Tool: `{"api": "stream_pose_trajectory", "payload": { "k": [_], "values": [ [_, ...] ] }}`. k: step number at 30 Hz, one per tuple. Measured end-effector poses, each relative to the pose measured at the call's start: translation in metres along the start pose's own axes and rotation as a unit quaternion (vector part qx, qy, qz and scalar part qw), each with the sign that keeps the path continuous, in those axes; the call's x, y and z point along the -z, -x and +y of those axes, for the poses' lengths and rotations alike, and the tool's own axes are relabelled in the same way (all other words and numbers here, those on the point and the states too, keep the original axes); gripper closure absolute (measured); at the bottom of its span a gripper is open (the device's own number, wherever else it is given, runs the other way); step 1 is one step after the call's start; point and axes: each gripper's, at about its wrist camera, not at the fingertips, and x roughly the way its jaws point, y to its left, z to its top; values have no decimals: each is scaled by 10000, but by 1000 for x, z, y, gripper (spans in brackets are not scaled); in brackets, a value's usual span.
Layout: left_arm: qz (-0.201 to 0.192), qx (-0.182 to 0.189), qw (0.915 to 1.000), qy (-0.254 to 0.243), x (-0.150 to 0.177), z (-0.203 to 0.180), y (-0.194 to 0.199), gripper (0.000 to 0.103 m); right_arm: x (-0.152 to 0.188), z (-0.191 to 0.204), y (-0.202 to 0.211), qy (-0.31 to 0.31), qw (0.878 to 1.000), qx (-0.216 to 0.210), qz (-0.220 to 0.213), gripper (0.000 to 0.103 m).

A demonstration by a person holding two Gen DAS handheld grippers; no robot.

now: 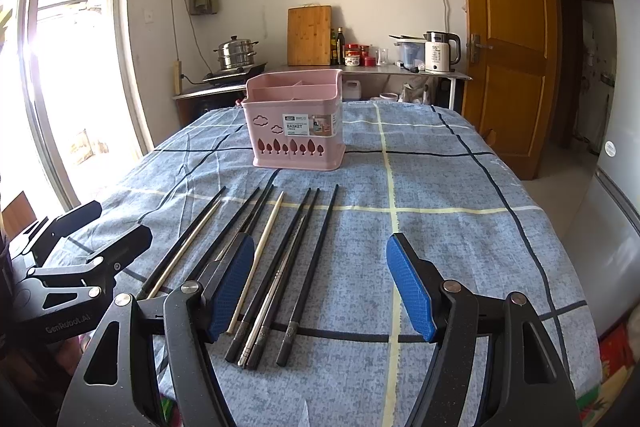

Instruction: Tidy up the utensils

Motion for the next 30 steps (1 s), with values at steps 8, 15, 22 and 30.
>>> {"api": "stream_pose_trajectory", "payload": {
  "k": [8, 15, 22, 30],
  "values": [
    [5, 16, 10000, 9, 1, -2, -1, 8, 0, -1, 0, -16, 10000, -8, 8, 34],
    [-7, 39, 10000, 17, 1, -3, -2, 8, 0, -1, -1, -22, 10000, -12, 13, 34],
    [-13, 33, 10000, 23, 2, -3, -1, 8, 1, 0, 0, -10, 10000, -5, 5, 34],
    [-25, 38, 10000, 21, 2, -4, -1, 8, 1, 0, -1, -11, 10000, -6, 2, 34]
  ]
}}
